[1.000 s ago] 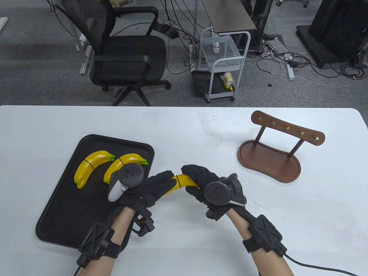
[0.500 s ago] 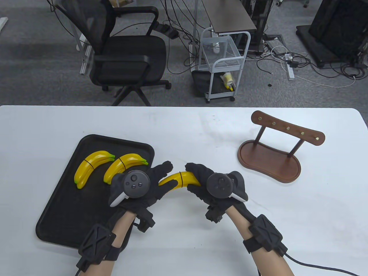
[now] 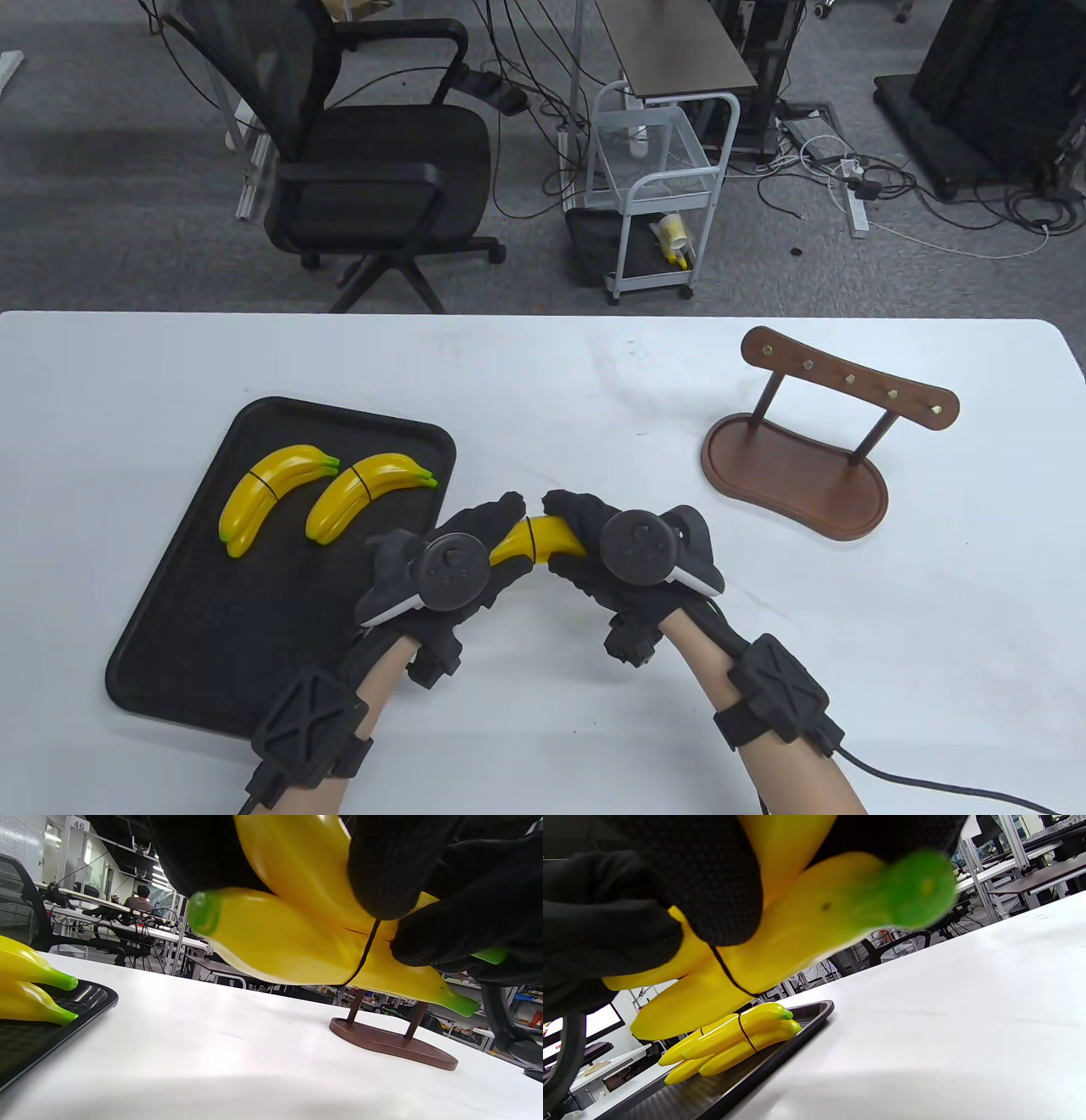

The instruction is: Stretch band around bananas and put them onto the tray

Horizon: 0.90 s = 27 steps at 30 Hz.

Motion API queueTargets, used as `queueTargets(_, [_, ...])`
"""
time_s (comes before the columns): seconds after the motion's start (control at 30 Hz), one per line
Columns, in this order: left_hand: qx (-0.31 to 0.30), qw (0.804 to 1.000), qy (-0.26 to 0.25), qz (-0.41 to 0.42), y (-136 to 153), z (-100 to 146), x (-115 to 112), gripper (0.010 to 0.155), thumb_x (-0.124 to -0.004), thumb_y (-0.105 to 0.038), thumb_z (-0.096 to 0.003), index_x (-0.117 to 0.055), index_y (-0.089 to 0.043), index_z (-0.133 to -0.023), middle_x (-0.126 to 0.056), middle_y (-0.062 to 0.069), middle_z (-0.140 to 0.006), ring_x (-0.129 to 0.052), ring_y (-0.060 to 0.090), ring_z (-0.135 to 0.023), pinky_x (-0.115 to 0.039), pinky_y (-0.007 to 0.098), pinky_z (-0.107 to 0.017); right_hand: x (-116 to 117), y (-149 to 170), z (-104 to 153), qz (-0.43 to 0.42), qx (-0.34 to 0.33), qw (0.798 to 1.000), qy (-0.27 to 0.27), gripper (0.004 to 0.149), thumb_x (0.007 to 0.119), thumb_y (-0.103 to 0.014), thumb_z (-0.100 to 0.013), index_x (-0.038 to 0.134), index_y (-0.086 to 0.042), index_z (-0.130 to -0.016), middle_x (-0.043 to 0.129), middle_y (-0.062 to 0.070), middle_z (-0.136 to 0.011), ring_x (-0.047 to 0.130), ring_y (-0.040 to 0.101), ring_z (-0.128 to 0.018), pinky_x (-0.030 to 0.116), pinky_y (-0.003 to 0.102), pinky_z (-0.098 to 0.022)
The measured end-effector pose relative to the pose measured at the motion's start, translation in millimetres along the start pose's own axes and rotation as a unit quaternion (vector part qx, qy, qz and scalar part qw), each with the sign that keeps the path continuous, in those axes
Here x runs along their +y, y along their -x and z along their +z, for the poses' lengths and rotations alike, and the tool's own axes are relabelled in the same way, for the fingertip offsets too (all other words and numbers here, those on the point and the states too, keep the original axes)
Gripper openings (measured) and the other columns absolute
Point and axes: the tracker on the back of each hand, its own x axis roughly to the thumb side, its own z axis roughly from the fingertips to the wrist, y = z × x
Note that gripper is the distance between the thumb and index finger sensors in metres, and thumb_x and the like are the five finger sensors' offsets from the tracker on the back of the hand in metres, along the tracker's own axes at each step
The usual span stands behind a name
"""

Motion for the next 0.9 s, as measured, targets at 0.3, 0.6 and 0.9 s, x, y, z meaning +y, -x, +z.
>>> queueTargets(0.3, [0.002,1.0,-0.002,-0.012,0,-2,-4,0.067,-0.086,-0.048,-0.0528,-0.061,-0.019,-0.108,-0.084,0.004,-0.105,-0.099,0.023,-0.086,-0.082,0.041,-0.069,2,16,1,-0.075,-0.007,0.996,-0.042,0.072,0.084,-0.036,-0.052,0.052,-0.007,-0.109,0.067,0.018,-0.106,0.078,0.041,-0.091,0.075,0.052,-0.061])
queueTargets(0.6, [0.028,1.0,0.001,0.009,24,2,3,0.067,-0.086,-0.047,-0.0527,-0.06,-0.02,-0.108,-0.083,0.003,-0.105,-0.097,0.023,-0.087,-0.08,0.041,-0.07,-17,29,2,-0.168,-0.001,0.985,-0.025,0.066,0.073,-0.043,-0.057,0.054,-0.009,-0.109,0.066,0.019,-0.108,0.074,0.045,-0.093,0.072,0.057,-0.061])
queueTargets(0.9, [0.066,0.998,-0.01,0.013,59,33,13,0.067,-0.086,-0.047,-0.0525,-0.059,-0.022,-0.108,-0.081,0.002,-0.107,-0.096,0.023,-0.088,-0.079,0.042,-0.071,-35,45,7,-0.186,0.015,0.982,0.013,0.064,0.071,-0.045,-0.058,0.056,-0.009,-0.109,0.068,0.019,-0.107,0.076,0.045,-0.092,0.072,0.057,-0.06])
